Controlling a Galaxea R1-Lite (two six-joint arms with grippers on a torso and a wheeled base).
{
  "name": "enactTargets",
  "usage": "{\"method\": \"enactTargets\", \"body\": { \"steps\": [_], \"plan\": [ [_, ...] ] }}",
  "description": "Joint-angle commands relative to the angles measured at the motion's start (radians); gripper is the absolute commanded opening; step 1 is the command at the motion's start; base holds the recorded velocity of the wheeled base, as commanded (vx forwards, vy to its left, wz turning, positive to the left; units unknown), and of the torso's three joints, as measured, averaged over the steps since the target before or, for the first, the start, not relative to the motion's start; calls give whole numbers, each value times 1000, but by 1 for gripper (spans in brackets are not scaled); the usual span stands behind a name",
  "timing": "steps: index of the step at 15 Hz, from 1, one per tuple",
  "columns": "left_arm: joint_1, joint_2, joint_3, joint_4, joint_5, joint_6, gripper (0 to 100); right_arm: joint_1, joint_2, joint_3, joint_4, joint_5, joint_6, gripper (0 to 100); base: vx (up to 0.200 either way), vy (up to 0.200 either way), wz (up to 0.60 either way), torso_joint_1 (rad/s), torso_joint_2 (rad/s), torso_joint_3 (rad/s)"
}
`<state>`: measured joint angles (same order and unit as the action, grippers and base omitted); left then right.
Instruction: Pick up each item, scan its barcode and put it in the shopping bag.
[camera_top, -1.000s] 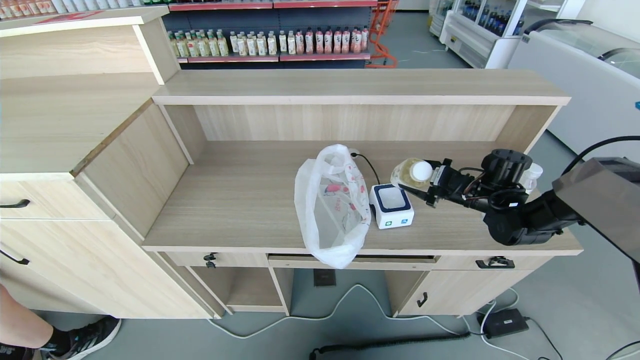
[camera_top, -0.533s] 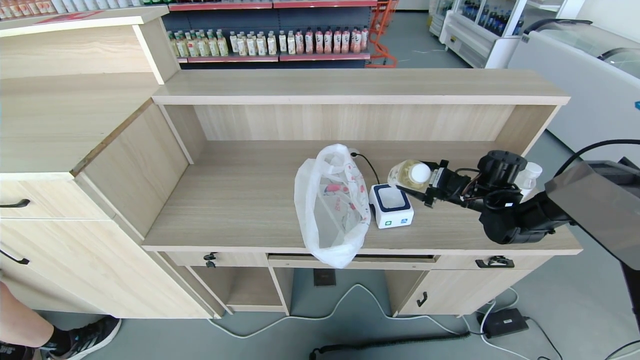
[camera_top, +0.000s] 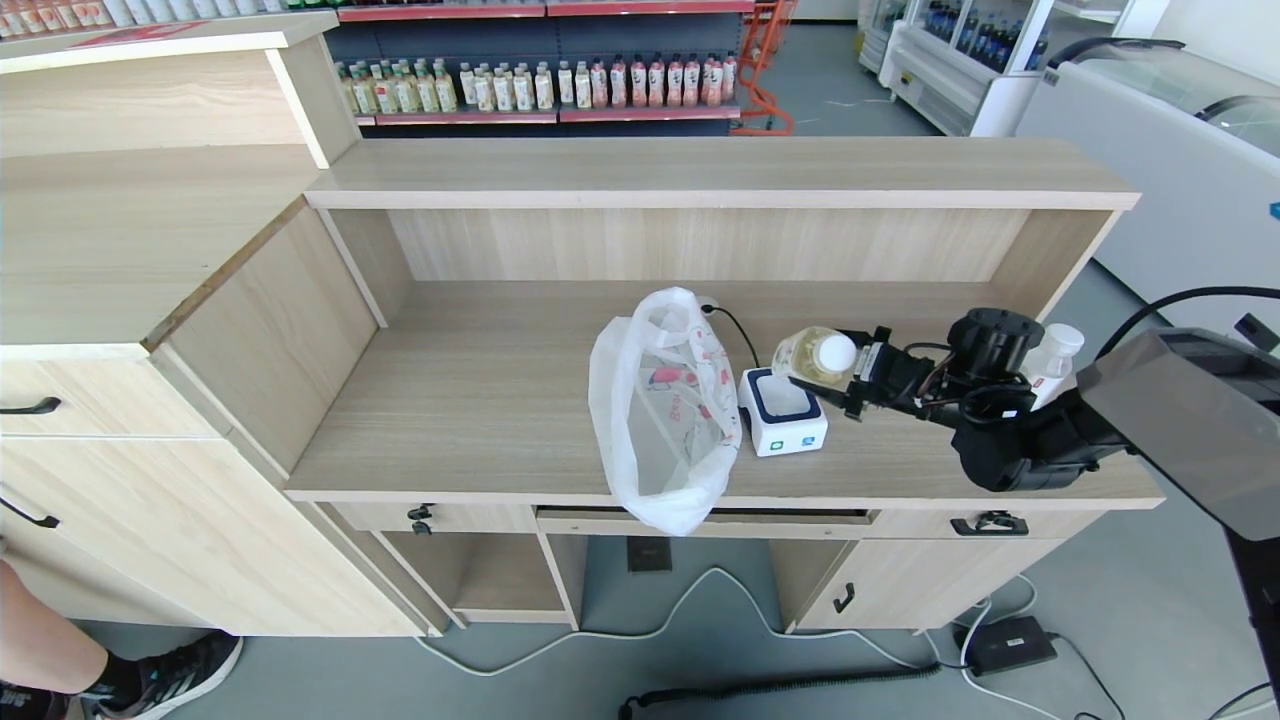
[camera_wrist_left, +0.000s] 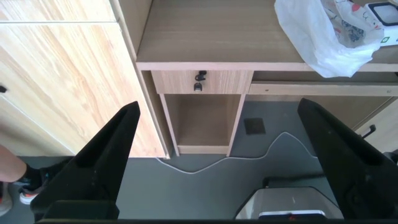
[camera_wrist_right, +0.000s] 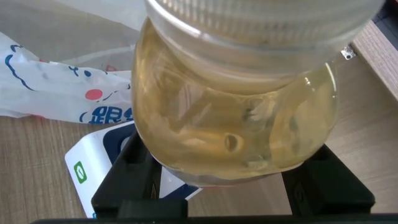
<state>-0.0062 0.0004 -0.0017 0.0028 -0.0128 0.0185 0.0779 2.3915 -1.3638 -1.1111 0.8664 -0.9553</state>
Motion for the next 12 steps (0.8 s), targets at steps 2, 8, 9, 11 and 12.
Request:
{"method": "enactTargets", "body": {
  "steps": [2,8,9,11,12],
  "plan": [
    [0,0,0,0,0,0,100,0,5,-1,-1,6,0,0,0,0,0,0,0,0],
    [0,0,0,0,-1,0,100,0,12,-1,-1,11,1,0,0,0,0,0,0,0],
    [0,0,0,0,0,0,100,0,12,-3,-1,13,1,0,0,0,0,0,0,0],
    [0,0,0,0,0,0,100,0,9,-4,-1,17,3,0,0,0,0,0,0,0],
    [0,0,0,0,0,0,100,0,9,-4,-1,17,3,0,0,0,0,0,0,0]
  ]
}}
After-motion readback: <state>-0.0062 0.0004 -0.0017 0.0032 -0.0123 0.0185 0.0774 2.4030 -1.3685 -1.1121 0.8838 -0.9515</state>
